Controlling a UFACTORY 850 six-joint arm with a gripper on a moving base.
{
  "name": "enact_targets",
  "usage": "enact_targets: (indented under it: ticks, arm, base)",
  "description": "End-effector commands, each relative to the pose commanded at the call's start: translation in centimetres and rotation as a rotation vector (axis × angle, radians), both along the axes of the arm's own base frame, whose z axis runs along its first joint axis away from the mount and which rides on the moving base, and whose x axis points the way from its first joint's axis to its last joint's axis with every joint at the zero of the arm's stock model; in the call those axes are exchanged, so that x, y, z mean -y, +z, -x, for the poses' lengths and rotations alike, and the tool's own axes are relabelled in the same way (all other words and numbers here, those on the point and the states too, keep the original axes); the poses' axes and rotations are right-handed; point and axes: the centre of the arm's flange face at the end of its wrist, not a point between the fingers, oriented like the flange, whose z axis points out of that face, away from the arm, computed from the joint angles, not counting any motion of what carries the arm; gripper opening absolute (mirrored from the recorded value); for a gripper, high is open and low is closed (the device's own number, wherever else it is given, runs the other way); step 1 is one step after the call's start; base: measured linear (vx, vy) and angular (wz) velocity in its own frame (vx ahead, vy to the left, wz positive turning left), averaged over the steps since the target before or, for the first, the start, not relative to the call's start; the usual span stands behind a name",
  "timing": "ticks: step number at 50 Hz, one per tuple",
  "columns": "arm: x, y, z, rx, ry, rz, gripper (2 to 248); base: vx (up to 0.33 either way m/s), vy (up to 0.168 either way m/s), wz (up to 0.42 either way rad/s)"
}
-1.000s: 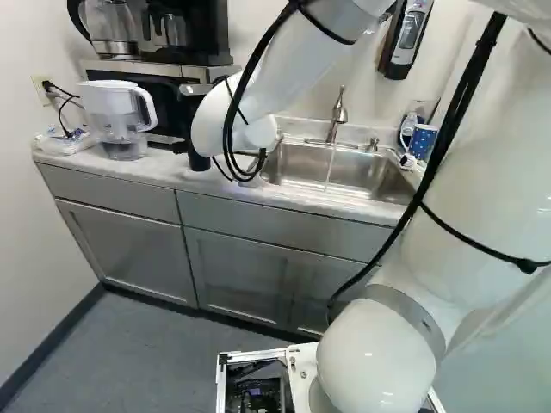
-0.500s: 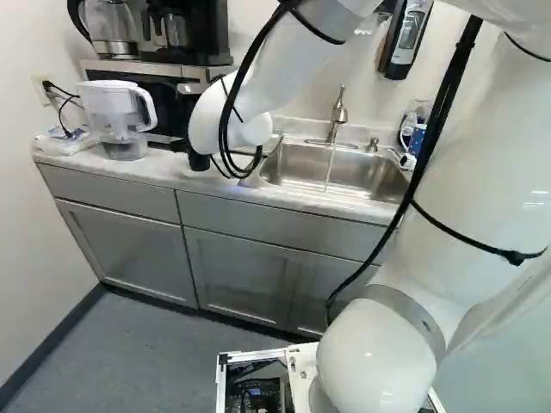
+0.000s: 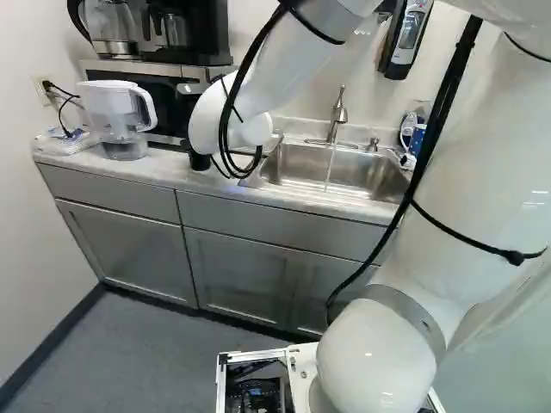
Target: Rinse the cup and place it in the tray
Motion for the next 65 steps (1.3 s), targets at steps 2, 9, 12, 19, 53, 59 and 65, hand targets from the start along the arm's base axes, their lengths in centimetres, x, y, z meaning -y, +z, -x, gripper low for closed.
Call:
enact_targets:
  ticks: [2,9,12,19,53,59,65]
  arm:
    - [0.0,0.0,0.0,0.0,0.0,0.0,124]
    - [0.0,0.0,0.0,0.0,0.0,0.0,124]
    - [0.0,0.2,0.0,0.003,0.0,-0.002,124]
    - [0.2,0.8,0.1,0.014,-0.003,-0.009,124]
    - [3.9,4.4,1.2,0.082,-0.058,-0.048,124]
    - [4.5,5.0,1.2,0.094,-0.07,-0.055,124]
    - [5.1,5.6,1.1,0.106,-0.083,-0.061,124]
  base:
    - [0.0,0.0,0.0]
    - [0.0,0.0,0.0]
    - [0.0,0.0,0.0]
    - [0.0,0.0,0.0]
    - [0.0,0.0,0.0]
    - [0.0,0.0,0.0]
    - [0.0,0.0,0.0]
